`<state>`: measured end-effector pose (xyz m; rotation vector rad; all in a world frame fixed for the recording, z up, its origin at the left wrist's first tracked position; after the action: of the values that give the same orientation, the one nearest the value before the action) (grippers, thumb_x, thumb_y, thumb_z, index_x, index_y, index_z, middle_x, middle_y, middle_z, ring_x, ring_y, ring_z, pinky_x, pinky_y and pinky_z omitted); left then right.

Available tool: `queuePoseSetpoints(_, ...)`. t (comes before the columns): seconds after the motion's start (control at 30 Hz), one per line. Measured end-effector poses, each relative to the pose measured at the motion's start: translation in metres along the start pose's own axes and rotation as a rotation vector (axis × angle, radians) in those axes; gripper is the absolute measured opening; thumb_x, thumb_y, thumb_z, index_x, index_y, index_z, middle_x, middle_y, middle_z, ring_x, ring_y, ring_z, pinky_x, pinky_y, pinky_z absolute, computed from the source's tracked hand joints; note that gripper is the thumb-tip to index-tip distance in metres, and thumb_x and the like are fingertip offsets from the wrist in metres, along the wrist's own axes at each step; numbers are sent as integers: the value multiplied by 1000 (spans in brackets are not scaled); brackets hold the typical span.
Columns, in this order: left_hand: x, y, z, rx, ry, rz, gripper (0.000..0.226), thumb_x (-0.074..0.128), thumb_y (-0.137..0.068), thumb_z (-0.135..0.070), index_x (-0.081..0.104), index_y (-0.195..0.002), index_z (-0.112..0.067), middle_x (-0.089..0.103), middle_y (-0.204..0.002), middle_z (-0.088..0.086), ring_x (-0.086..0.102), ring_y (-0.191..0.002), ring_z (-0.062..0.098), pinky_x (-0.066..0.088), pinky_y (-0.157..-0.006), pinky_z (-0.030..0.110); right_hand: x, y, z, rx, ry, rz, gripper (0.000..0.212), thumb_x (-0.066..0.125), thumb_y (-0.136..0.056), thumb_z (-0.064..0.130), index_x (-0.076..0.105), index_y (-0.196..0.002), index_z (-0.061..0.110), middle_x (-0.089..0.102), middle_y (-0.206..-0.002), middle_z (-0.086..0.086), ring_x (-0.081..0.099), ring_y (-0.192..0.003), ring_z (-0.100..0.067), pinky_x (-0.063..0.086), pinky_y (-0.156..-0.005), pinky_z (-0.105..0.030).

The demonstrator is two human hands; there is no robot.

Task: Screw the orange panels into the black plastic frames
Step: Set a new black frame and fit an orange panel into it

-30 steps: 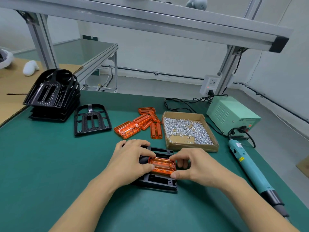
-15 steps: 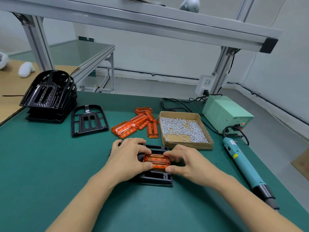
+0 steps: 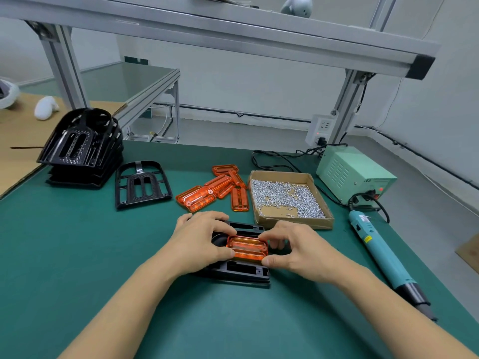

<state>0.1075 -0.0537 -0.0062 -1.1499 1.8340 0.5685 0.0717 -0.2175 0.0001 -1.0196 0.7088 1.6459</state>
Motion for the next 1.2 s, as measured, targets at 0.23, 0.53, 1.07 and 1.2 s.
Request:
queuePoseSetpoints(0.23, -2, -2, -2, -18, -1, 4, 40, 74, -75, -42, 66, -114, -38, 43, -142, -17, 31, -130, 10, 14, -109, 35, 2, -1, 4, -21, 65, 27, 55, 70, -84, 44, 56, -135, 28, 48, -102, 12, 49, -99, -8, 41, -91, -27)
queuePoseSetpoints(0.53, -8, 0, -7, 6, 66, 9, 40, 73, -80, -32, 64, -119, -32, 41, -142, -16, 34, -131, 10, 21, -111, 33, 3, -10, 10, -17, -23, 43, 54, 78, -80, 32, 61, -129, 22, 46, -94, 23, 49, -87, 1, 37, -80, -17)
queuePoseSetpoints(1.07, -20, 16, 10, -40, 312, -61, 49, 80, -71, -28, 62, -115, -41, 49, -133, -21, 39, -130, 5, 19, -116, 46, -19, 8, 19, -211, -165, -278, 45, 79, -79, 18, 65, -122, 15, 55, -111, 2, 52, -111, -13, 39, -99, -23)
queuePoseSetpoints(1.2, -15, 16, 21, -90, 316, -39, 50, 77, -73, -25, 61, -118, -40, 49, -132, -24, 37, -132, 12, 25, -114, 42, -18, 5, 18, -196, -194, -256, 44, 79, -79, 19, 66, -121, 18, 55, -110, 2, 52, -109, -10, 37, -98, -18)
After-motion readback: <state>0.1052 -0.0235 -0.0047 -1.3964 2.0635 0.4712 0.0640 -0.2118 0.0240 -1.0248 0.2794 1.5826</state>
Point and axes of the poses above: each hand's wrist, its own y-axis away from the middle knuckle, its own x-axis out of the palm, z = x × y, the point moved 8 cm from there along -y, towards the middle knuckle
